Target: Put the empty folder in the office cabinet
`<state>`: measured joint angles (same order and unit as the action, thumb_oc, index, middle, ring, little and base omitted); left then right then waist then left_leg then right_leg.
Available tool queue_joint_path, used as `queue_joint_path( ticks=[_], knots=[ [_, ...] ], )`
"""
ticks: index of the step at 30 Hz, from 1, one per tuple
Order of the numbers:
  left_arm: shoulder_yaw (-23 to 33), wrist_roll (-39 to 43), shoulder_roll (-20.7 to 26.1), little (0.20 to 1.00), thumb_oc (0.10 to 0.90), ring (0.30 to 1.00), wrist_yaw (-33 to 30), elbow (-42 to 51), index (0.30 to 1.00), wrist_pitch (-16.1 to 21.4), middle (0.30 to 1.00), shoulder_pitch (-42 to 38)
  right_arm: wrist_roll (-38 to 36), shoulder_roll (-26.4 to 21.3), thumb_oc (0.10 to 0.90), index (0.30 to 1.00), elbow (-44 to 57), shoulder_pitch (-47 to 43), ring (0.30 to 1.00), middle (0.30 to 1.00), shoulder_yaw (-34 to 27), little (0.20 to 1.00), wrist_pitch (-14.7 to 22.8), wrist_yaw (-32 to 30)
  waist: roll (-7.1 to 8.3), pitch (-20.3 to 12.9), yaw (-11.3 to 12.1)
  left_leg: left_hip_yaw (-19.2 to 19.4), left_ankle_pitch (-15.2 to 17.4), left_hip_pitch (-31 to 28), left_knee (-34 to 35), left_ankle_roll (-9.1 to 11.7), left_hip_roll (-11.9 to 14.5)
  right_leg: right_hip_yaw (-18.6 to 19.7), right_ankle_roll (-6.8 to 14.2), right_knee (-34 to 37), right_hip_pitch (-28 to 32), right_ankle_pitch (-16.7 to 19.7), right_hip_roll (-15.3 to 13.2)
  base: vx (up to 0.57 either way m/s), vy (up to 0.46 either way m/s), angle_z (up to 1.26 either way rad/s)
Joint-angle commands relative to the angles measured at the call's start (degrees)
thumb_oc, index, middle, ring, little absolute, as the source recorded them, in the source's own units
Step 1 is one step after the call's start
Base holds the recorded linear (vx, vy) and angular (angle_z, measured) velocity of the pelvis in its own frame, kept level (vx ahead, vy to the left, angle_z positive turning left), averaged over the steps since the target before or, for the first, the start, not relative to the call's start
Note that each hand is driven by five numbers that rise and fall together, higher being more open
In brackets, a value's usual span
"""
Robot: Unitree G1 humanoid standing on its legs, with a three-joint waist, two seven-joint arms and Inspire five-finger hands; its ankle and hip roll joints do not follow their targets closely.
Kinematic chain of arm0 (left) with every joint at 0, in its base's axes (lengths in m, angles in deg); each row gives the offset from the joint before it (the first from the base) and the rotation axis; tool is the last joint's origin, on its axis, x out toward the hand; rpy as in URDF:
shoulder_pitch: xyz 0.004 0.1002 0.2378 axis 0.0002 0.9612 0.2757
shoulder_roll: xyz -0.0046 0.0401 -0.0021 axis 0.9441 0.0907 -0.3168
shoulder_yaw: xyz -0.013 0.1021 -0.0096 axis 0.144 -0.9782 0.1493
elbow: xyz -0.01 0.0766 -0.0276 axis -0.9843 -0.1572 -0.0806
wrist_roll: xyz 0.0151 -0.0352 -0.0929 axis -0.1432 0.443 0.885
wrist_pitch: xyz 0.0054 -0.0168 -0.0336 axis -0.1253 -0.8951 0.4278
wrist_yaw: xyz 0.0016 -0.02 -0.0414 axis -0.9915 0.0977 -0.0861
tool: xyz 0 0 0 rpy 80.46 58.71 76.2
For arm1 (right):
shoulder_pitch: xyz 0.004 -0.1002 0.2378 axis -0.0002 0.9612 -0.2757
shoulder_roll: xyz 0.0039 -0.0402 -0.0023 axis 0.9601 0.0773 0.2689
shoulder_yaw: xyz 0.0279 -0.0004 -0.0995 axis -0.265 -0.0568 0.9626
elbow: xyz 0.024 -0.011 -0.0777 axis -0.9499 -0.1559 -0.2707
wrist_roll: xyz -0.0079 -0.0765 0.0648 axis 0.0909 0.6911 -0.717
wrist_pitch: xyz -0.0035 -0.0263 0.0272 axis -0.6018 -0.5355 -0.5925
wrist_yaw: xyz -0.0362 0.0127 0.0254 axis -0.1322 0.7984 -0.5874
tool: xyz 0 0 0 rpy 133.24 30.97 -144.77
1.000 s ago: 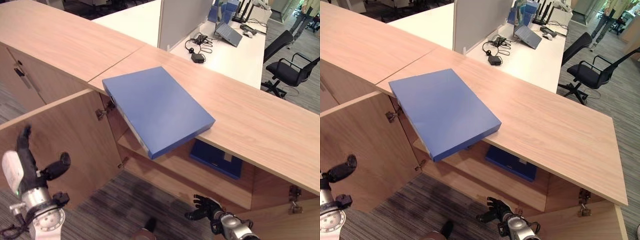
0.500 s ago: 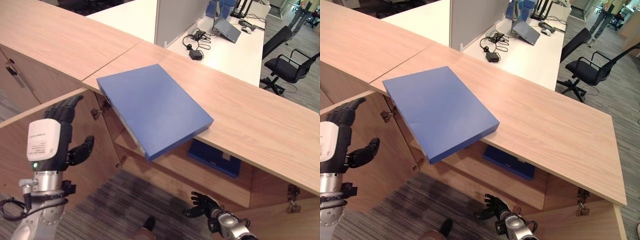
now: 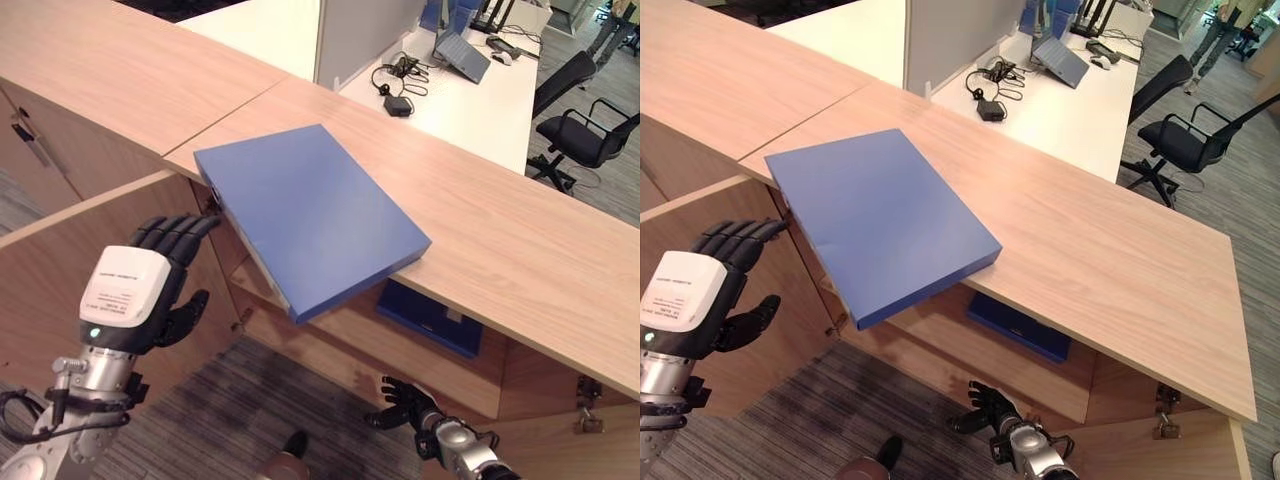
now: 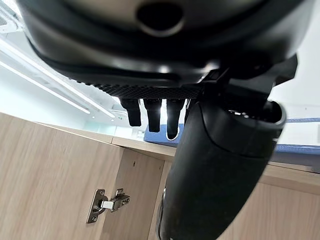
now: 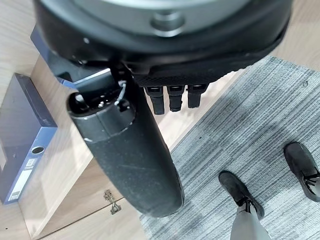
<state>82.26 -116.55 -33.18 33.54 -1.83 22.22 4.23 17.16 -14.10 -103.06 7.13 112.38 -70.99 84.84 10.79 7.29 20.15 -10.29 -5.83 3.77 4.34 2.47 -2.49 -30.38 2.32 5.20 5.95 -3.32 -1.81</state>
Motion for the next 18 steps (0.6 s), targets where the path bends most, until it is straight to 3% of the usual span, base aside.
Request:
queue_joint_path(
  ticks=[1, 12, 18],
  knots=[
    [2.7, -0.1, 3.7, 0.9, 0.8, 0.9, -4.1, 4.9, 0.9, 1.1, 0.9, -1.3, -1.0, -1.2, 0.8, 0.9, 3.0, -3.7, 0.9, 0.9, 2.3, 0.9, 3.6, -1.1, 0.13, -5.0, -1.1, -1.8, 6.3, -0.4, 0.7, 1.1, 1.0, 4.4, 2.7, -2.3, -1.7, -1.7, -0.8, 0.0, 0.0, 0.0],
    [4.5, 1.7, -3.8, 0.9, 0.8, 0.9, -8.3, 3.6, 0.9, -1.7, 0.9, -2.9, 0.1, -0.2, 0.8, 0.9, 1.4, -3.8, 0.9, 0.9, 1.6, 0.9, 2.9, -2.2, 0.51, -4.9, -0.5, -1.4, 5.4, -0.2, 0.6, 0.7, 0.6, 3.9, 2.4, -2.4, -2.1, -0.6, -1.2, -0.02, 0.015, -0.01],
    [3.3, 2.1, -4.2, 0.9, 0.8, 0.9, -8.2, 4.7, 0.9, -1.4, 0.9, -5.3, -0.1, 0.3, 0.8, 0.9, 1.0, -4.1, 0.9, 0.9, 1.8, 0.9, 2.8, -2.4, 1.22, -5.1, -0.4, -1.8, 6.5, -0.5, 0.7, 1.0, 0.9, 4.6, 2.5, -2.1, -1.6, -1.6, -0.8, 0.03, -0.022, 0.01]
  ],
)
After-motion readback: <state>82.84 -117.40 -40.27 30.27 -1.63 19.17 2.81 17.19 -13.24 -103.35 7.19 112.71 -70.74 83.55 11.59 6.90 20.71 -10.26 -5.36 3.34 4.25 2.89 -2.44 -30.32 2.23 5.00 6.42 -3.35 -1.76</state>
